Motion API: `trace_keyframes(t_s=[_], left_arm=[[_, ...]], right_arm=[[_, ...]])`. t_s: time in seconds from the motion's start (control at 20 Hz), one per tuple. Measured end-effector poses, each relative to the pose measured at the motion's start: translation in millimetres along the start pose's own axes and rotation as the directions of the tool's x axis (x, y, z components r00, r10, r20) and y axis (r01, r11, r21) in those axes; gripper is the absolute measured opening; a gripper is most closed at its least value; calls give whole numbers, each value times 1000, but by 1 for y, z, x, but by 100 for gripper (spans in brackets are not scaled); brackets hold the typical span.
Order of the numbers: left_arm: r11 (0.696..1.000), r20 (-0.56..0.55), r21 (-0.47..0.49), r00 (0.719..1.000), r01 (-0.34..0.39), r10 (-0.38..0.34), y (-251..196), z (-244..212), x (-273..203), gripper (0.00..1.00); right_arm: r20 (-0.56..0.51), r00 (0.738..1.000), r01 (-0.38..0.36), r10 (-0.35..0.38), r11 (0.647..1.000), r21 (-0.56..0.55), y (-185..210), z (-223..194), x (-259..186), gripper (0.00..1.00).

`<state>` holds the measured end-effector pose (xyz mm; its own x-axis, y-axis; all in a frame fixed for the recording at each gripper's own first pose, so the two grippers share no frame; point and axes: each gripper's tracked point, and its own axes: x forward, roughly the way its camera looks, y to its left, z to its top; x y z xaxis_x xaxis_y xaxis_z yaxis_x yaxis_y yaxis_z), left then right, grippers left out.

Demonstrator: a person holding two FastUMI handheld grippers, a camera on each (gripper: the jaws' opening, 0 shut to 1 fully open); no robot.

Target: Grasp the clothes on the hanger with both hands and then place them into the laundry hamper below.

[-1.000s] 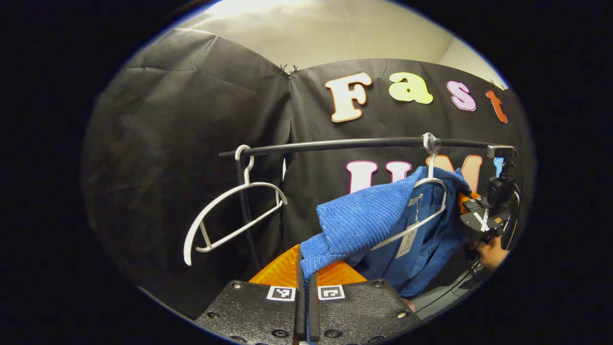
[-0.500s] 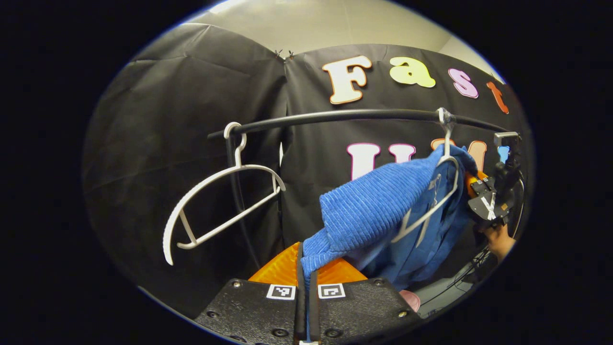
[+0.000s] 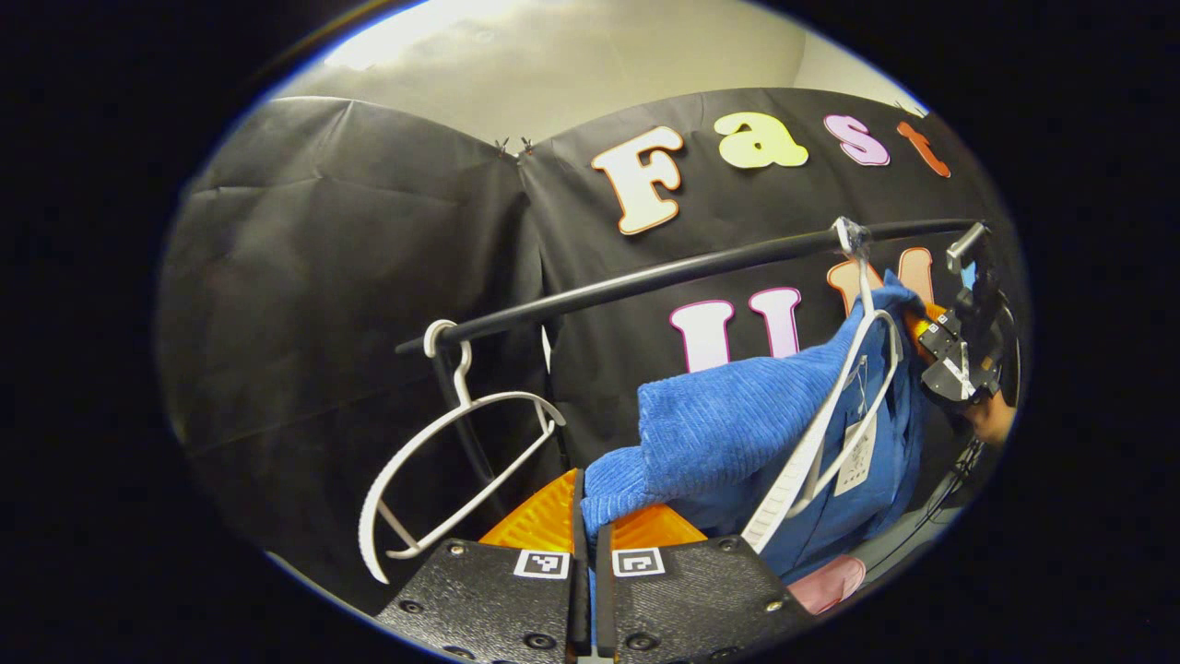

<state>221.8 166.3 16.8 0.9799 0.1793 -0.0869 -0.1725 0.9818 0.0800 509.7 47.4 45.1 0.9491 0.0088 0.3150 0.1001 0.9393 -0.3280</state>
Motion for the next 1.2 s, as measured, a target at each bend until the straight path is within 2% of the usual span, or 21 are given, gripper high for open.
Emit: trace_keyframes(t_s=[0.1,0.15,0.25,0.65,0.9,1.1,1.2], left_arm=[[998,-25,-54,999,40,-41,-18,-16,5,3],[996,-35,-70,998,48,-50,-21,-25,10,3],[994,-61,-93,996,63,-68,-28,-45,8,2],[984,-169,-169,981,61,-90,-41,-112,25,3],[979,-217,-179,967,96,-135,-58,-142,20,3],[971,-224,-196,958,137,-181,-76,-152,20,3],[967,-241,-196,948,162,-207,-88,-157,18,3]], right_arm=[[-184,981,-45,62,994,96,8,-47,-1,2],[-263,960,-62,100,987,148,14,-67,-4,2],[-350,927,-61,138,974,220,21,-91,-9,3],[-431,896,-25,105,982,187,15,-120,-29,3],[-510,857,9,75,987,160,-2,-150,-83,2],[-560,826,28,66,987,159,-11,-158,-123,3],[-561,826,36,57,988,153,-14,-149,-140,3]])
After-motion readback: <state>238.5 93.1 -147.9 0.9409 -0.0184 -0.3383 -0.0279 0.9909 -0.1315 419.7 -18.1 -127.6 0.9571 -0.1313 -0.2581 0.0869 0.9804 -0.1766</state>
